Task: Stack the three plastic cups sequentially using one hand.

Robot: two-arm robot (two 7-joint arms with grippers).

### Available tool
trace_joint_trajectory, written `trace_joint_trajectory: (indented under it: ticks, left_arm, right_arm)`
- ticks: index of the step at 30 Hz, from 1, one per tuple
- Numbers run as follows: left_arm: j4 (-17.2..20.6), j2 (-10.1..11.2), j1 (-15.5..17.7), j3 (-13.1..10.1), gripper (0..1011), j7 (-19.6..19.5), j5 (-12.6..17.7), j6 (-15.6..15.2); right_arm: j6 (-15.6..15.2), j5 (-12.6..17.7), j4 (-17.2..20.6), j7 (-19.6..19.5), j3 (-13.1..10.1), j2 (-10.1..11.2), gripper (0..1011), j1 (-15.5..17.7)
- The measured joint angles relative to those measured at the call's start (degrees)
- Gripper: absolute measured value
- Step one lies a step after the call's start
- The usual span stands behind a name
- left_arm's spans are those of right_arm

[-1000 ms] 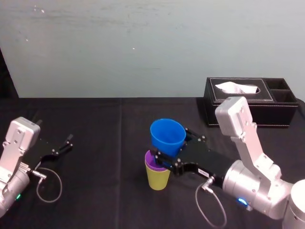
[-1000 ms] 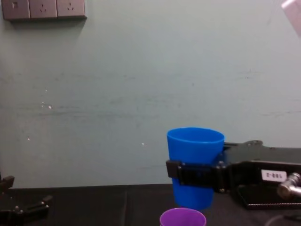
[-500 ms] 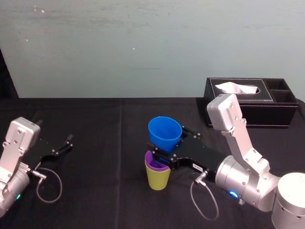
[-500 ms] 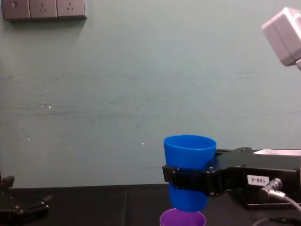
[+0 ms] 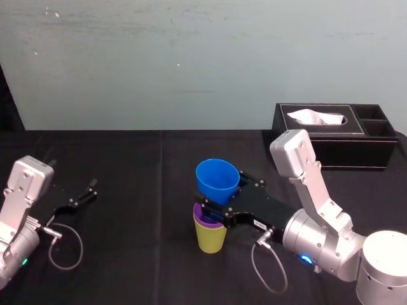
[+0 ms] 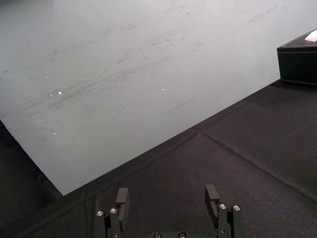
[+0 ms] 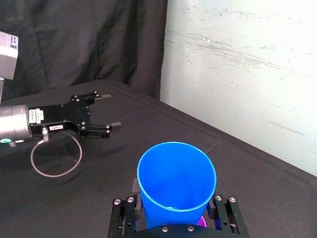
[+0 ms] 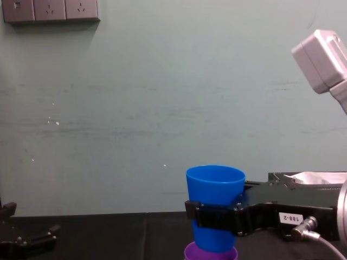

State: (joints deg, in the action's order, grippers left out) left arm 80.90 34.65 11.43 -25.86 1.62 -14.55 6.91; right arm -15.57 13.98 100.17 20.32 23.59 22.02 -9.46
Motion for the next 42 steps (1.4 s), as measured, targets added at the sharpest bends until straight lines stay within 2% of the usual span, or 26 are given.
trace_joint_trajectory:
  ticks: [26, 42]
  left_arm:
    - [0.00, 0.00, 0.00, 0.00, 1000, 0.00, 0.00, 0.00]
    - [0.00, 0.00, 0.00, 0.00, 1000, 0.00, 0.00, 0.00]
  right_arm:
    - [1.90, -0.91, -4.09, 0.33, 0.98, -1.09, 720, -1.87]
    - [2.96, -1.01, -8.56, 1.07, 1.37, -2.57, 721, -4.45]
